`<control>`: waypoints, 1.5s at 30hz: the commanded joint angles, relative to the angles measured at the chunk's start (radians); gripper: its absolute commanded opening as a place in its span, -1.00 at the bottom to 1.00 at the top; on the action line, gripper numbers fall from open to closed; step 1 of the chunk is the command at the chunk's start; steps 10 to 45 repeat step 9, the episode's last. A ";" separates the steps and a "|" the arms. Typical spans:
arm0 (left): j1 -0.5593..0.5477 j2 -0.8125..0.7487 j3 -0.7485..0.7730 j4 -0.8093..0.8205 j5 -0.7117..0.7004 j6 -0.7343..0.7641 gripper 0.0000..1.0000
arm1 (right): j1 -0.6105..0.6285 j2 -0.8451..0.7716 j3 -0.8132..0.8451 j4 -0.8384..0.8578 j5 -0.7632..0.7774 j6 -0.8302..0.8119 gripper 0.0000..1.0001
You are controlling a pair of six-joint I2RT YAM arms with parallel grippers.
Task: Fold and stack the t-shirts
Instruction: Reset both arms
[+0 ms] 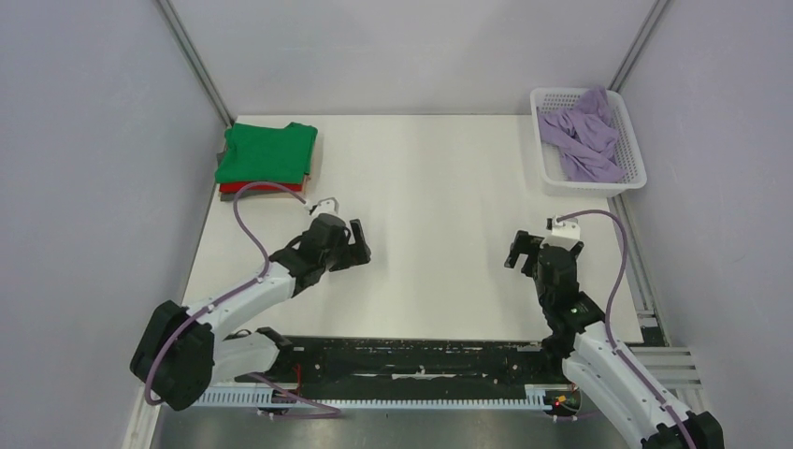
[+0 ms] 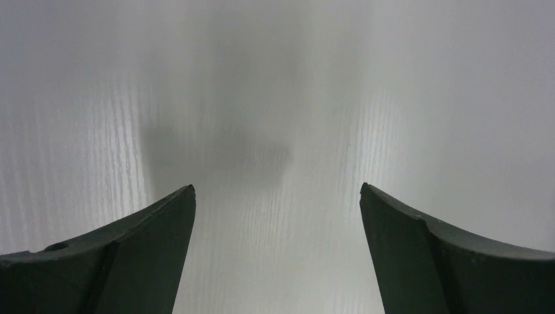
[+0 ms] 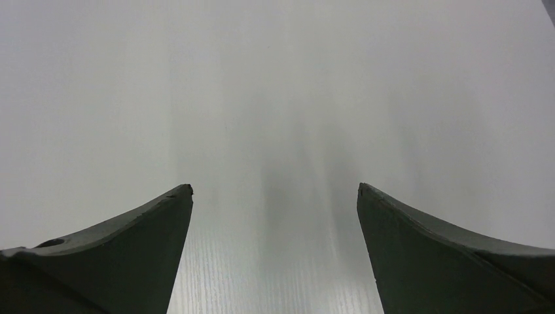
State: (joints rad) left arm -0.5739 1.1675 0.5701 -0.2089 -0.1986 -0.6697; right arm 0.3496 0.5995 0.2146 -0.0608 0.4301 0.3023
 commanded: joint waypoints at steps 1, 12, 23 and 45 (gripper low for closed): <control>-0.006 -0.092 0.037 -0.026 -0.066 -0.028 0.99 | -0.001 -0.032 0.002 0.008 -0.002 -0.015 0.96; -0.006 -0.229 -0.004 -0.047 -0.145 -0.019 0.99 | -0.002 -0.067 -0.013 0.034 -0.028 -0.018 0.96; -0.006 -0.229 -0.004 -0.047 -0.145 -0.019 0.99 | -0.002 -0.067 -0.013 0.034 -0.028 -0.018 0.96; -0.006 -0.229 -0.004 -0.047 -0.145 -0.019 0.99 | -0.002 -0.067 -0.013 0.034 -0.028 -0.018 0.96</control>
